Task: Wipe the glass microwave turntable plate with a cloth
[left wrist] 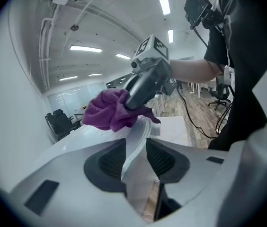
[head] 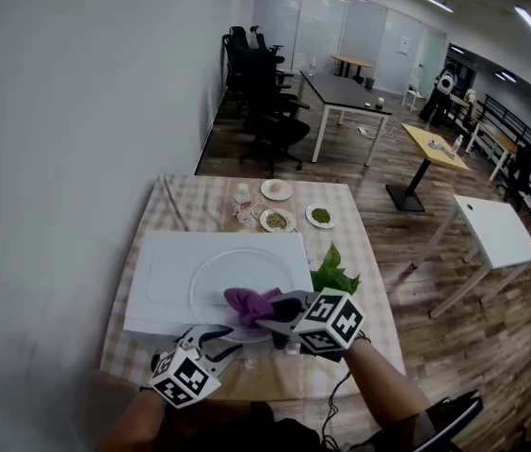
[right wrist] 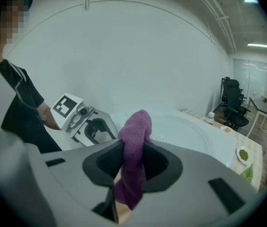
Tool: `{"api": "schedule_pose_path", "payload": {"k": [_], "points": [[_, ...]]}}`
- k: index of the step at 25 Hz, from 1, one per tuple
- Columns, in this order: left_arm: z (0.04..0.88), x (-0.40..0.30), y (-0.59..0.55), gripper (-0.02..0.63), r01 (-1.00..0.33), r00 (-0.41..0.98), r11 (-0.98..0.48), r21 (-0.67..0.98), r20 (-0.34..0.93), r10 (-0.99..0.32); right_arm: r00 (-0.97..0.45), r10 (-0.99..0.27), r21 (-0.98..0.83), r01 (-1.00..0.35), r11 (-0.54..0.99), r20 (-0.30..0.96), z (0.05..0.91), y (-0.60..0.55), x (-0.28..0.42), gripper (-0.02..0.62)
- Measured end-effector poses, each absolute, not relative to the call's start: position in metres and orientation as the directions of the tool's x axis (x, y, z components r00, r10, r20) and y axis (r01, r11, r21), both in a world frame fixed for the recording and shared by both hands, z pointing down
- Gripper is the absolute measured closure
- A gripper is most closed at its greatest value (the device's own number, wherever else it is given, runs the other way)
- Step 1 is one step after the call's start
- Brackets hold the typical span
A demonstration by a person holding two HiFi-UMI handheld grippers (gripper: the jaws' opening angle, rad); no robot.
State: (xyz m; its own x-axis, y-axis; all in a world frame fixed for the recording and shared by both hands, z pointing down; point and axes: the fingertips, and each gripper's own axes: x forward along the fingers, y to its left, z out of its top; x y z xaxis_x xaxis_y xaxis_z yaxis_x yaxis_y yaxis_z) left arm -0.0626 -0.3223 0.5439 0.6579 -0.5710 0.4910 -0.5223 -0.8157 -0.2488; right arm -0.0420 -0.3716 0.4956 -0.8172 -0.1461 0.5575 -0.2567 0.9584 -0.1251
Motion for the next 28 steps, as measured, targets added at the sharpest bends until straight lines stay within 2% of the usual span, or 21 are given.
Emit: {"api": "schedule_pose_path", "payload": {"k": [9,15,21,28], "points": [[0.543,-0.060,-0.321,0.463,-0.528,0.645,-0.810,-0.254,0.501,-0.578,-0.845,-0.270,-0.079,-0.342,0.936,0.461,0.455,-0.462,-0.091,0.490],[0.543,-0.060,-0.322,0.463,-0.533,0.643,-0.807,-0.255,0.498,-0.582,-0.768,-0.353,0.033,-0.398,0.917,0.534,0.484,-0.509,-0.111,0.491],[0.540,-0.059,-0.321,0.465,-0.540,0.644,-0.807,-0.239,0.499,-0.579,-0.714,-0.314,0.101,-0.326,0.940,0.626,0.516,-0.499,-0.120,0.491],[0.539,-0.059,-0.322,0.464,-0.558,0.643,-0.798,-0.230,0.489,-0.590,-0.742,-0.239,0.036,-0.279,0.960,0.626,0.519,-0.464,-0.111,0.491]]}}
